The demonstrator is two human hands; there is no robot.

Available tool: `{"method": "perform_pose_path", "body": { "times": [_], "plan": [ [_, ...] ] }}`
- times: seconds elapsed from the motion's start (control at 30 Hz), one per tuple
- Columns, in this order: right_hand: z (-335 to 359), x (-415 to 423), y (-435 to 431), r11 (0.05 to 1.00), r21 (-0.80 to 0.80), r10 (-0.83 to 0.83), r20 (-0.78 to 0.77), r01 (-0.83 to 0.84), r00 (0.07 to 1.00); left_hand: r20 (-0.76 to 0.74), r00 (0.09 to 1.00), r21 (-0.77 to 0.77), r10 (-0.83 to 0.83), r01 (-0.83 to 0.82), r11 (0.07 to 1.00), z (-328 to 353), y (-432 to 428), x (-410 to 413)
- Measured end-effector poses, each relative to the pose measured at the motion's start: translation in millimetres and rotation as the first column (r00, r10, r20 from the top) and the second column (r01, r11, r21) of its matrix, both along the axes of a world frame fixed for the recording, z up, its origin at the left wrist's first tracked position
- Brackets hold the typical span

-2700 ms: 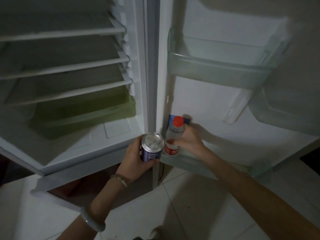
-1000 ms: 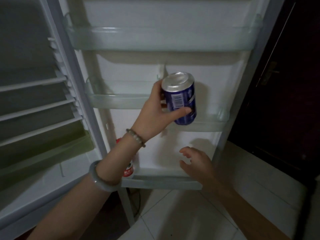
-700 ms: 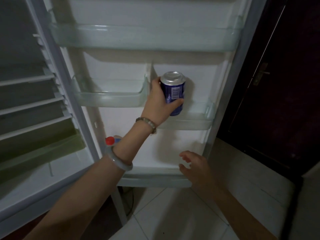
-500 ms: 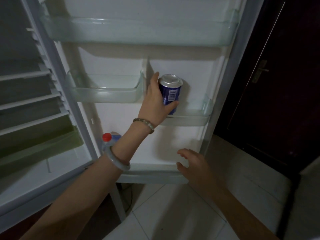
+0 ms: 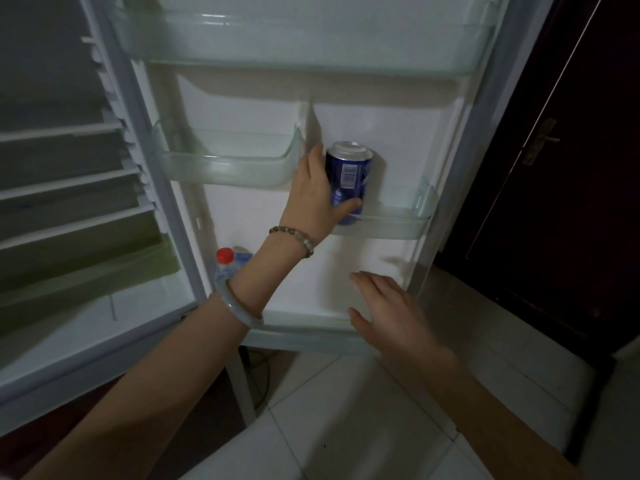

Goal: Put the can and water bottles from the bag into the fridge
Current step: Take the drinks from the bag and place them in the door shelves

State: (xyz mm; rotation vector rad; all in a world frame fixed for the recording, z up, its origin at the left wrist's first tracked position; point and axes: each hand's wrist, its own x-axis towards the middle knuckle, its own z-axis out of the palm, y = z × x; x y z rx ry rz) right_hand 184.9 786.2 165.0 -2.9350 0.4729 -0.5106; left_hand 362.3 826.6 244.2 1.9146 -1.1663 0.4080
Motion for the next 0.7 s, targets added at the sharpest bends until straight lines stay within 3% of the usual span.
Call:
{"method": "perform_pose_path", "body": {
  "times": [0.23, 0.43, 0.7],
  "plan": [
    [-1.5, -3.9, 5.1, 0.999, -0.028, 0.018, 0.023, -0.018, 1.0, 0.149, 0.989, -0.01, 0.0, 0.001, 1.0, -8.0, 35.9, -23.6],
    [-15.1, 0.3, 23.7, 0.991, -0.045, 0.131, 0.074, -0.128, 0.989, 0.357, 0.931, 0.259, 0.079, -0.18, 0.949, -68.0, 108.6, -38.6],
    [-55.0, 46.7, 92.9, 0.909, -0.047, 0.411, -0.059, -0.414, 0.91, 0.295, 0.91, 0.513, 0.29, -0.407, 0.755, -153.6, 240.4, -60.8]
  ]
}}
